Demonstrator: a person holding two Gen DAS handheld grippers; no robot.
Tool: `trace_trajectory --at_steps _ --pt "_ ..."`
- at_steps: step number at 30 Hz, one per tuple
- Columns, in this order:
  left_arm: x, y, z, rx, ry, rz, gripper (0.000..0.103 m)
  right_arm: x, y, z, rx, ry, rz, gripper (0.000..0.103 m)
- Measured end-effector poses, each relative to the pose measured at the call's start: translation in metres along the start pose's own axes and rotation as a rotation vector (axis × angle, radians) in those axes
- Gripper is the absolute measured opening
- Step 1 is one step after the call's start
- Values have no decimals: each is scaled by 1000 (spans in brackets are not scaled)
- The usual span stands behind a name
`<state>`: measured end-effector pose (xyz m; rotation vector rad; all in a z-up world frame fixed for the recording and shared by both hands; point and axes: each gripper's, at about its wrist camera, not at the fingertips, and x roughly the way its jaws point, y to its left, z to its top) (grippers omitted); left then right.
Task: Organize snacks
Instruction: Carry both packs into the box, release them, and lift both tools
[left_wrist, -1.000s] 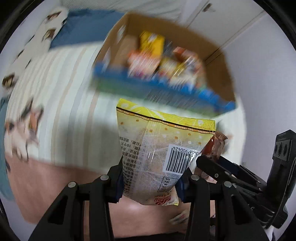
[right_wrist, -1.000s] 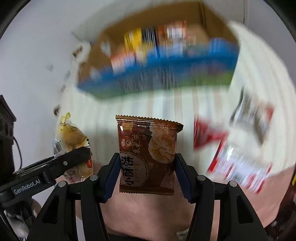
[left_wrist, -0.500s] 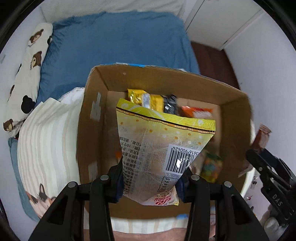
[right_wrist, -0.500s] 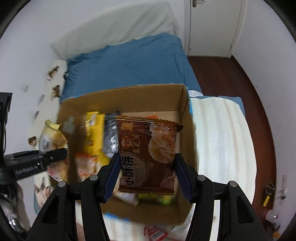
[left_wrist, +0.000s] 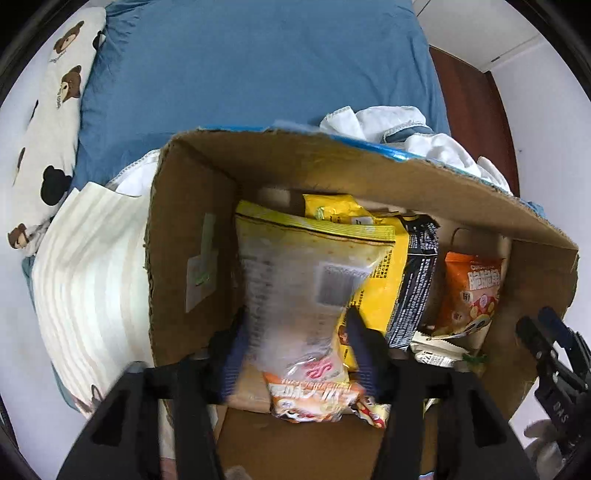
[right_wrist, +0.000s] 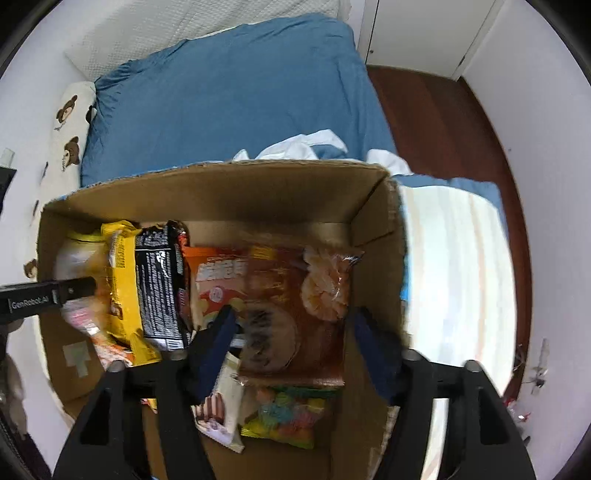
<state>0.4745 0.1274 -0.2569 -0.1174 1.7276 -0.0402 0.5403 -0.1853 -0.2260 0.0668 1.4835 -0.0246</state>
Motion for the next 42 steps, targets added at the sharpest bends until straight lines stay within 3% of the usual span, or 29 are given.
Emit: trace_trajectory --at_steps 2,5,16,32,42 --pt "-5 -3 -1 16 -28 9 94 1 6 1 -11 3 -5 86" --pt "-10 -7 -4 15 -43 -5 94 3 13 0 -32 8 -20 95" --pt "-15 -18 -32 37 -112 -18 94 -7 13 -21 -29 -13 -5 96" --pt "-63 -25 -137 74 -452 39 94 -63 12 -100 -13 -209 40 97" --pt "-99 -19 -208 83 -606 28 94 -110 19 -164 -50 -337 64 96"
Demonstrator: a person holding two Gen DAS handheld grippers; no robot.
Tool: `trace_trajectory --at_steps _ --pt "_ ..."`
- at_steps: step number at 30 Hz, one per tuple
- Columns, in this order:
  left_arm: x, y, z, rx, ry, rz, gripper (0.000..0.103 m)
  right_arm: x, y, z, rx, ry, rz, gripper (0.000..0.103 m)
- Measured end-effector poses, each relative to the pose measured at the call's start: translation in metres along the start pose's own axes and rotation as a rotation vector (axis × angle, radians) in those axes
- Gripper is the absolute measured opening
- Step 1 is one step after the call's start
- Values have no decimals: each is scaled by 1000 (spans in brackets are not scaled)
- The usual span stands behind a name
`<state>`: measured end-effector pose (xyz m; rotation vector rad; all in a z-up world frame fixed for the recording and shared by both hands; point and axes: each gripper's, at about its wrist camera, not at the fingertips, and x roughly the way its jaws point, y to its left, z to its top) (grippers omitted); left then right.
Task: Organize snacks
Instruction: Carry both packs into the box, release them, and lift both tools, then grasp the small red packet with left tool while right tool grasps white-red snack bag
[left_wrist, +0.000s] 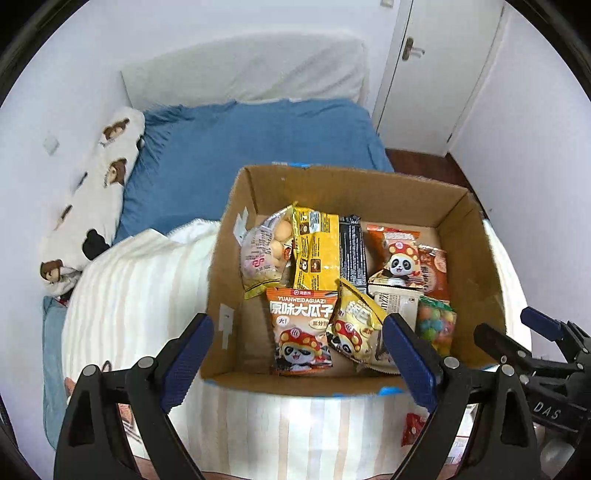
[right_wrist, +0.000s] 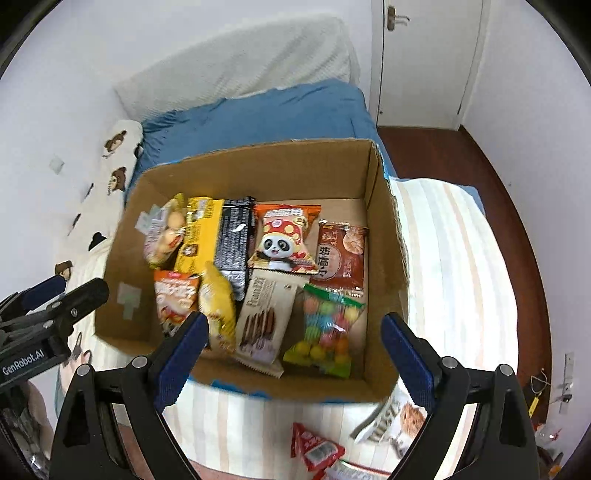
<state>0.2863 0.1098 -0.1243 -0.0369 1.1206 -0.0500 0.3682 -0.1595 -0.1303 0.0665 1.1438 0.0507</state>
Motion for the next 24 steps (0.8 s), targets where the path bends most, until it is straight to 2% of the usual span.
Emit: trace_trajectory --at_steps 6,13,16,20,24 --pt "-43 0 -28 14 -94 13 94 -42 7 -29 -28 -79 1 96" --pt "-71 1 -62 4 -121 10 94 -82 7 -56 -25 -117 50 97" --pt "-75 -1 -83 -13 -104 6 94 -89 1 -76 4 -87 85 97" --pt "-62 -15 -131 -18 5 -26 94 -82 -18 -119 47 4 121 97" --pt "-27 -37 -190 -13 184 -85 94 -62 -49 -184 122 125 127 97"
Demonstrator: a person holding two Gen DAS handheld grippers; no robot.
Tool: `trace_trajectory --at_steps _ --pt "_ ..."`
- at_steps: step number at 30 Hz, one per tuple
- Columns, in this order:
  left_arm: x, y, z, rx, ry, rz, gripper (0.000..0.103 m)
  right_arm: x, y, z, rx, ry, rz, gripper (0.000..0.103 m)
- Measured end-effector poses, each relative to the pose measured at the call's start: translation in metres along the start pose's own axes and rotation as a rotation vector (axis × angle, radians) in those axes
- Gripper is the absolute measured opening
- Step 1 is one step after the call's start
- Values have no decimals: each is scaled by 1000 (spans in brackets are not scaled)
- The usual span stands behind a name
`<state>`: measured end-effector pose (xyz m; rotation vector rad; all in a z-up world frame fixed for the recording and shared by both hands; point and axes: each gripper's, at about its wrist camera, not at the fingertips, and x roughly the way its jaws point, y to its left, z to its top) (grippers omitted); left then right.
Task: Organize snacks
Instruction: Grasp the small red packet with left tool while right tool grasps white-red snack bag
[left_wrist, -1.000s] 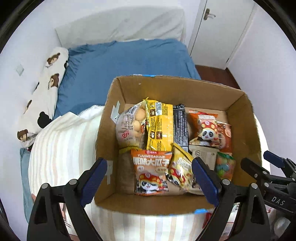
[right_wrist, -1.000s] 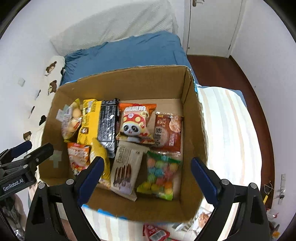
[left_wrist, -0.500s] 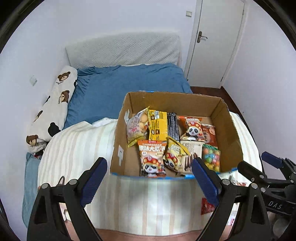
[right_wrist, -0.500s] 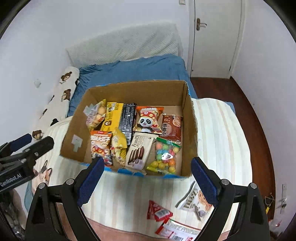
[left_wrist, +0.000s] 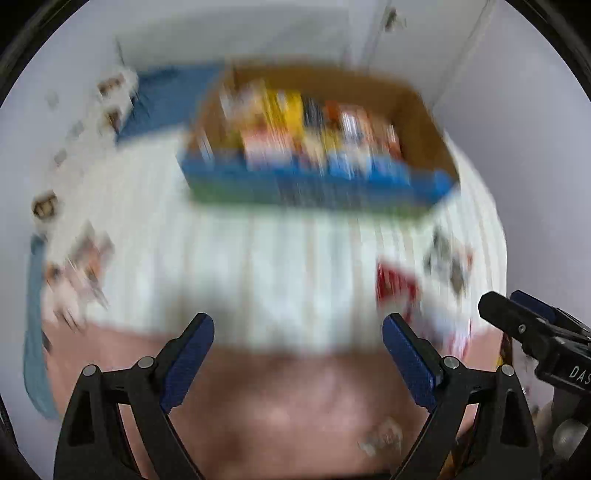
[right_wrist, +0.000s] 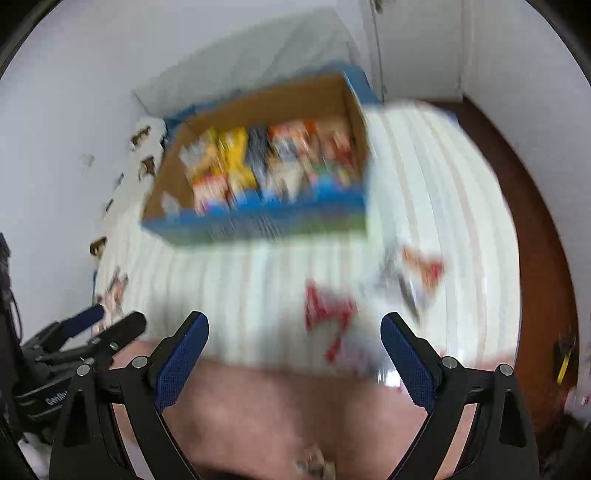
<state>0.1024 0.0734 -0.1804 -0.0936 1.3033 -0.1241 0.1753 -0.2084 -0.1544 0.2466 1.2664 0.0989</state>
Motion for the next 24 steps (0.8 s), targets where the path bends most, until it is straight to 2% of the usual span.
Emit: trace_trajectory --at_steps 2,5,8,12,14,17,18,20,24 --pt "26 -9 -24 14 88 -2 94 15 -21 -30 55 62 2 97" --pt "62 -22 -57 53 211 17 94 49 -50 -80 173 203 55 96" --pt "86 -29 -81 78 297 26 94 87 -67 -124 266 327 120 96" --pt "105 -31 -102 79 370 40 94 121 -78 -156 354 410 190 94" --pt "111 -30 -108 67 391 55 92 132 -78 -162 367 417 202 93" --pt "118 -28 -117 51 410 78 92 138 -69 -166 324 401 200 84" --pt "119 -27 -120 41 417 74 92 139 -65 -166 306 398 193 69" --pt "120 -27 -124 20 431 45 92 142 -55 -167 231 399 149 52" --pt "115 -35 -127 14 417 29 92 137 -48 -173 194 365 146 51"
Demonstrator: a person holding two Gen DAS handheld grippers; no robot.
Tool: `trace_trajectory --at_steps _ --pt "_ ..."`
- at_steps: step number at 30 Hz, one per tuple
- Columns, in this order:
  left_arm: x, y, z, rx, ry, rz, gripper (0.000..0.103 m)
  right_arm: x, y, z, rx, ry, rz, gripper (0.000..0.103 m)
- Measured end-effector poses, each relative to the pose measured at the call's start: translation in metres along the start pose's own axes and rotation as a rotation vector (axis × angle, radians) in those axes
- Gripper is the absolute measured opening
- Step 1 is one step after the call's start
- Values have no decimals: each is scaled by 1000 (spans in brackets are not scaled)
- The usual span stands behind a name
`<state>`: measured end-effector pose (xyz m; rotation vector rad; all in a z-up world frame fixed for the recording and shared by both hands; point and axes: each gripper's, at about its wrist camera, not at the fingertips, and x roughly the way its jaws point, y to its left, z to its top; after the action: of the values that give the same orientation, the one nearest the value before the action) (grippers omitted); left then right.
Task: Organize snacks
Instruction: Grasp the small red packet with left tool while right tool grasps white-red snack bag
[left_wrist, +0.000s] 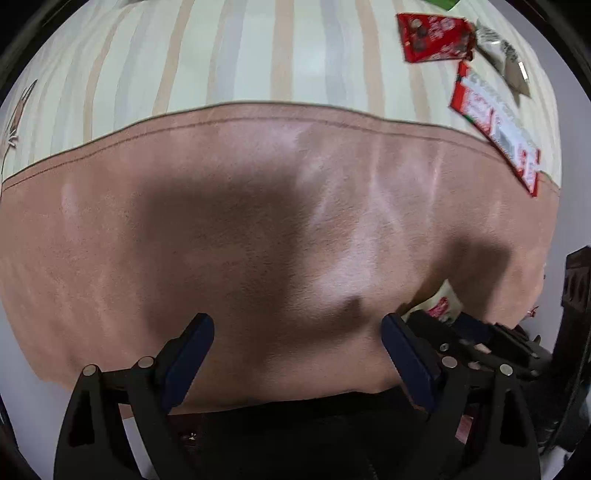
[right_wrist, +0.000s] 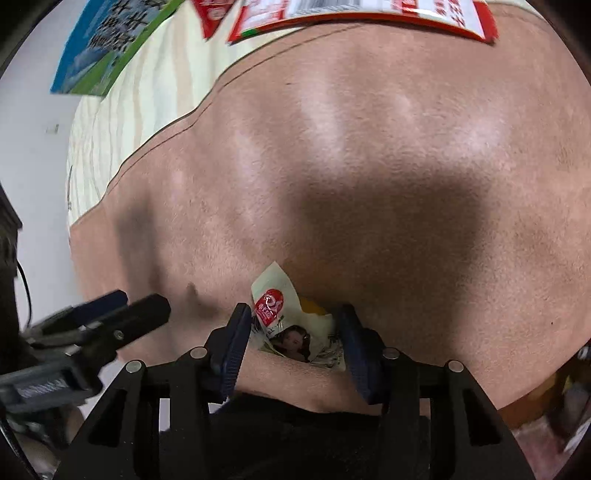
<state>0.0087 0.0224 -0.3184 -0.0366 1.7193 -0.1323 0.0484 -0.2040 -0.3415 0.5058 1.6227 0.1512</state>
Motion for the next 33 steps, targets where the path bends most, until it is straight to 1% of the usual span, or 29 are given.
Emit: trace_trajectory --at_steps 3,7,9,11,13,15,17,20,22,23,24,26,28,31,33 --pt "-18 -9 6 3 -46 -18 92 -17 -5 1 27 -49 23 50" --pt "-48 -30 29 33 -142 -17 92 -59 -23 21 74 -156 42 50" --pt "-65 -50 50 67 -202 -27 92 -79 -31 38 97 -207 38 51" --pt "-74 -69 71 107 -244 -19 92 -97 -40 60 118 -252 36 51" --pt "-75 -88 97 145 -261 -23 92 -110 -46 80 135 -293 25 51" --pt "-73 -102 128 171 -250 -31 92 -118 -50 98 147 -318 20 51" --pt "-59 -118 152 190 -204 -40 92 -122 -55 115 157 -324 18 51" --pt "-35 -123 180 196 -141 -36 92 -117 -54 128 166 -317 9 51" --pt "-25 -122 191 208 -126 -27 91 -114 -57 138 168 -305 0 51" --pt "-19 -125 196 215 -119 -17 70 -112 -57 140 171 -301 -2 51" --pt "-14 -126 200 211 -112 -16 54 -112 -60 140 173 -300 -4 51" --pt "-10 -121 206 187 -103 -26 53 -111 -61 141 174 -298 -3 51" --pt "-10 -115 204 171 -115 -33 49 -113 -63 140 172 -297 -1 51" --pt "-21 -94 193 140 -138 -50 46 -112 -58 141 158 -297 -1 50" --pt "-22 -78 176 122 -151 -62 46 -114 -53 142 149 -293 12 45"
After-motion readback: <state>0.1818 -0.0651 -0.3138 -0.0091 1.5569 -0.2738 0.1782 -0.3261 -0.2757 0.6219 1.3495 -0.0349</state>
